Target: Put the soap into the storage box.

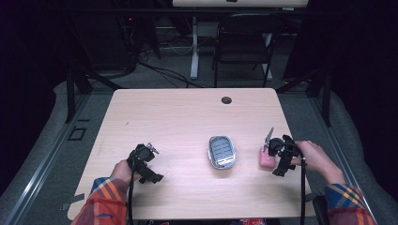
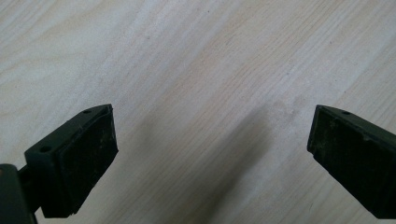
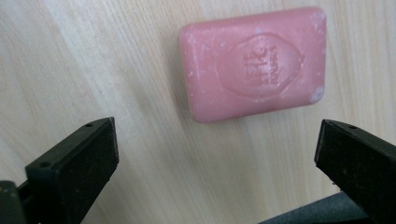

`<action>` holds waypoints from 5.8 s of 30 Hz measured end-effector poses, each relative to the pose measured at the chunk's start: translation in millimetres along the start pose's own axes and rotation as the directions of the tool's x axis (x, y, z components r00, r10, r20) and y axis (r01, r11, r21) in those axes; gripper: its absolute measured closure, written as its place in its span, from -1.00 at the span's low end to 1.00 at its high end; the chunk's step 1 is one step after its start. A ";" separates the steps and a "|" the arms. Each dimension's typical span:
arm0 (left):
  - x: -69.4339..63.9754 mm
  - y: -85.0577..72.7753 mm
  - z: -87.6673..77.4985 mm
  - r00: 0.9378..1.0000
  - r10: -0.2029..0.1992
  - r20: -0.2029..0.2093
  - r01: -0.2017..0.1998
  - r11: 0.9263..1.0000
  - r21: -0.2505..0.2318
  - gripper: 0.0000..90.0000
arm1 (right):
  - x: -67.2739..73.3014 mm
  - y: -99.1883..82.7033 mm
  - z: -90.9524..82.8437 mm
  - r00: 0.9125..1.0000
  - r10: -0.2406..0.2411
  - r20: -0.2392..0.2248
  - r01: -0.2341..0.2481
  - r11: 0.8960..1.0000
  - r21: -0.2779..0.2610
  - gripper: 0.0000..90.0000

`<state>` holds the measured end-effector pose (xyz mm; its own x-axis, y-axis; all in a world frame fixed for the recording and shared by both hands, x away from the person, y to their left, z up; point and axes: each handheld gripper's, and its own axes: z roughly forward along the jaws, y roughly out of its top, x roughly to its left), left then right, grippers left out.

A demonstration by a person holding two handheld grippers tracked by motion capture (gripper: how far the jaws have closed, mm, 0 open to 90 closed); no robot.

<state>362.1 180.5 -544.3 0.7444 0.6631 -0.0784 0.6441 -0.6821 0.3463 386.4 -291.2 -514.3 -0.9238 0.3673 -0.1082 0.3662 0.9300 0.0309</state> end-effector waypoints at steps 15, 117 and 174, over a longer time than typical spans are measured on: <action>0.0 0.6 1.0 1.000 0.001 0.004 -0.001 1.000 0.006 -0.97 | -7.4 13.8 3.6 0.998 -0.063 -0.005 0.063 0.998 -0.026 -1.00; -0.7 0.3 1.6 1.000 0.002 0.004 -0.002 1.000 0.020 -0.92 | -20.6 40.0 26.2 0.994 -0.103 -0.037 0.105 0.994 0.033 -0.71; -1.4 0.3 2.3 1.000 0.001 0.012 -0.001 1.000 0.022 -0.92 | 2.4 84.9 0.8 0.965 -0.261 -0.021 0.261 0.965 -0.007 -0.71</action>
<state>361.7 178.6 -546.3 0.7472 0.6586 -0.0891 0.6467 -0.6896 0.3258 415.3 -211.4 -512.8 -0.9895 0.1123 -0.0915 0.1120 0.9937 0.0083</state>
